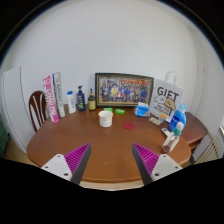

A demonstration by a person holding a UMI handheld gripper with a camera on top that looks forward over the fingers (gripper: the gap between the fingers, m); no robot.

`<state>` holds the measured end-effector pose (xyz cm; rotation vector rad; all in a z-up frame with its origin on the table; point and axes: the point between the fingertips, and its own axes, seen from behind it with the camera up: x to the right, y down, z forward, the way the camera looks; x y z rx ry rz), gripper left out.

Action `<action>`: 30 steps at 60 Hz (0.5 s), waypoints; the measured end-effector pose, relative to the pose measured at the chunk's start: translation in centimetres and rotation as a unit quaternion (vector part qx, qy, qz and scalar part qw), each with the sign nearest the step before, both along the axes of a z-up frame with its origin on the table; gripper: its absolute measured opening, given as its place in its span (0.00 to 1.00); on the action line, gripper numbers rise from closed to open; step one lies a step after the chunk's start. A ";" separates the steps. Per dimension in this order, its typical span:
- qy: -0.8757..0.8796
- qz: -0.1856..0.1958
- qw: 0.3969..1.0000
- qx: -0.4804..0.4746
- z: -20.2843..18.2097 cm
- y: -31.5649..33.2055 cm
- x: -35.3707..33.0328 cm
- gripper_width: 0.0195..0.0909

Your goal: Pour water

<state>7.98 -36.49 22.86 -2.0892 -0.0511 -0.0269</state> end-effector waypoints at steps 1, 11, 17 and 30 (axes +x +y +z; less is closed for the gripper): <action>0.000 -0.004 1.000 0.002 -0.3 0.1 1.2 0.92; -0.007 -0.046 0.999 0.020 -4.1 0.5 14.0 0.93; -0.003 -0.065 0.997 0.030 -6.4 1.2 21.1 0.92; 0.009 -0.067 0.997 0.045 -11.3 6.2 31.2 0.93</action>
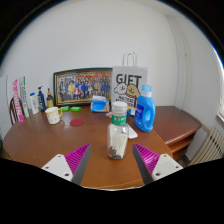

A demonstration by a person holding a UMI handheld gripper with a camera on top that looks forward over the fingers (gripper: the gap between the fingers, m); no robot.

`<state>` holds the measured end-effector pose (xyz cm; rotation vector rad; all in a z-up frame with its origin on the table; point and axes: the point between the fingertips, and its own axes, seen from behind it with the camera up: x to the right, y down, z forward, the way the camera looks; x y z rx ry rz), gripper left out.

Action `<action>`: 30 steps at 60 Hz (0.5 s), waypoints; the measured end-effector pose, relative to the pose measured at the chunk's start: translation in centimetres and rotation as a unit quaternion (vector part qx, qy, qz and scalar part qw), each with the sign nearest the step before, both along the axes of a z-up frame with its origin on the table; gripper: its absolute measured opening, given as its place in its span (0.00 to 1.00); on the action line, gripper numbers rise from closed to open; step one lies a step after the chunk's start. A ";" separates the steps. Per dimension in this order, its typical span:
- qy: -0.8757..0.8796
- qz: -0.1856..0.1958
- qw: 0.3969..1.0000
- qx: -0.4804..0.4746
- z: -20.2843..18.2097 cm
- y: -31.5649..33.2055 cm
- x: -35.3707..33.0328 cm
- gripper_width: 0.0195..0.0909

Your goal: Pour water

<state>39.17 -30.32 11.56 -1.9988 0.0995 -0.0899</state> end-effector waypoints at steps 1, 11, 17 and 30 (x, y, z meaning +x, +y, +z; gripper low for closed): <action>0.001 0.001 1.000 0.002 -0.3 0.5 0.4 0.93; 0.016 0.013 1.000 0.019 -3.1 6.3 2.7 0.93; 0.027 0.020 0.999 0.030 -4.4 8.7 2.4 0.88; 0.028 0.027 0.998 0.052 -5.8 11.0 2.3 0.49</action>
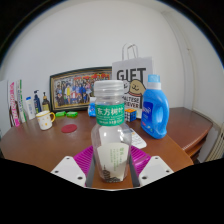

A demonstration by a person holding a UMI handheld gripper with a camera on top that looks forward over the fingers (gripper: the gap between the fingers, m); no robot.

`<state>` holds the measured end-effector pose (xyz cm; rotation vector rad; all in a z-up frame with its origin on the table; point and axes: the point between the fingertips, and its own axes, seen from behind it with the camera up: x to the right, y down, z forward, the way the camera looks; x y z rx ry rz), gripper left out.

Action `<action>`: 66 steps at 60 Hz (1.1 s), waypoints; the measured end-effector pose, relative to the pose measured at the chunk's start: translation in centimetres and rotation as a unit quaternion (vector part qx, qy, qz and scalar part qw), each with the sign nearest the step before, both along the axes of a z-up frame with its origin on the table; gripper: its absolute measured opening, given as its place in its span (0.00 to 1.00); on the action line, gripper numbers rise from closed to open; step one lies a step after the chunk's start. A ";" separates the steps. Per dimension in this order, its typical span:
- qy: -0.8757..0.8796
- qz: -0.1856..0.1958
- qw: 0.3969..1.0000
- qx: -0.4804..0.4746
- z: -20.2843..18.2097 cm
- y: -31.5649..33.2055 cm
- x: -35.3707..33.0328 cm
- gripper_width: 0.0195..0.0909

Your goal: Pour water

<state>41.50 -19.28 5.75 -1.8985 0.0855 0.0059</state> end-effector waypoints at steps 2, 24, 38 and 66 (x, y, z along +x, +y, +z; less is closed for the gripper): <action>-0.004 0.002 1.000 0.002 -0.1 0.0 0.0 0.45; -0.098 -0.016 0.995 -0.002 4.5 2.0 1.5 0.31; -0.292 -0.021 0.956 0.025 14.8 10.0 -2.4 0.31; -0.809 0.099 0.579 0.010 17.0 26.3 -24.7 0.30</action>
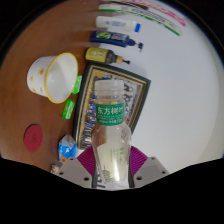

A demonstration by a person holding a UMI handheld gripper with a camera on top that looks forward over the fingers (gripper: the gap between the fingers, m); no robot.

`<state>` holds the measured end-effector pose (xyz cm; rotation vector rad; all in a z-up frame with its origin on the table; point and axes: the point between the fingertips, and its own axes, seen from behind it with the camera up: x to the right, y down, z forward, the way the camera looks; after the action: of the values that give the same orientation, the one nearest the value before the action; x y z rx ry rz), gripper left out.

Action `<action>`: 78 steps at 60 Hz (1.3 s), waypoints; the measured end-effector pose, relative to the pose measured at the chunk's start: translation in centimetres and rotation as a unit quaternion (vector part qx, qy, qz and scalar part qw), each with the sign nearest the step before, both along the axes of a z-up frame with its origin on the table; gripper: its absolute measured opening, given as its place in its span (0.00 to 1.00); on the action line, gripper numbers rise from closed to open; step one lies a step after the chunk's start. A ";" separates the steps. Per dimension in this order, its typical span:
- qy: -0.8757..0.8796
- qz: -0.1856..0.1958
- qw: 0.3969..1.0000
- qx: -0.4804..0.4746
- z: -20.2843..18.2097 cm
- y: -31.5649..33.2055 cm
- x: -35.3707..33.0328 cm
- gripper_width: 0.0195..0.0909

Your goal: Pour water

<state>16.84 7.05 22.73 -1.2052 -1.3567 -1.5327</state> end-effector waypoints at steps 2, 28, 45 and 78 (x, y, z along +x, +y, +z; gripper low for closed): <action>-0.037 0.005 0.999 -0.005 -0.9 0.6 -0.6 0.30; -0.055 -0.002 0.998 -0.040 -2.3 1.4 -0.9 0.31; 0.473 -0.027 0.880 -0.023 0.1 -1.4 0.6 0.31; 0.788 -0.078 0.600 -0.110 -16.8 -0.1 2.2 0.32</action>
<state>19.05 6.93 5.96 -1.9863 -0.1239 0.0961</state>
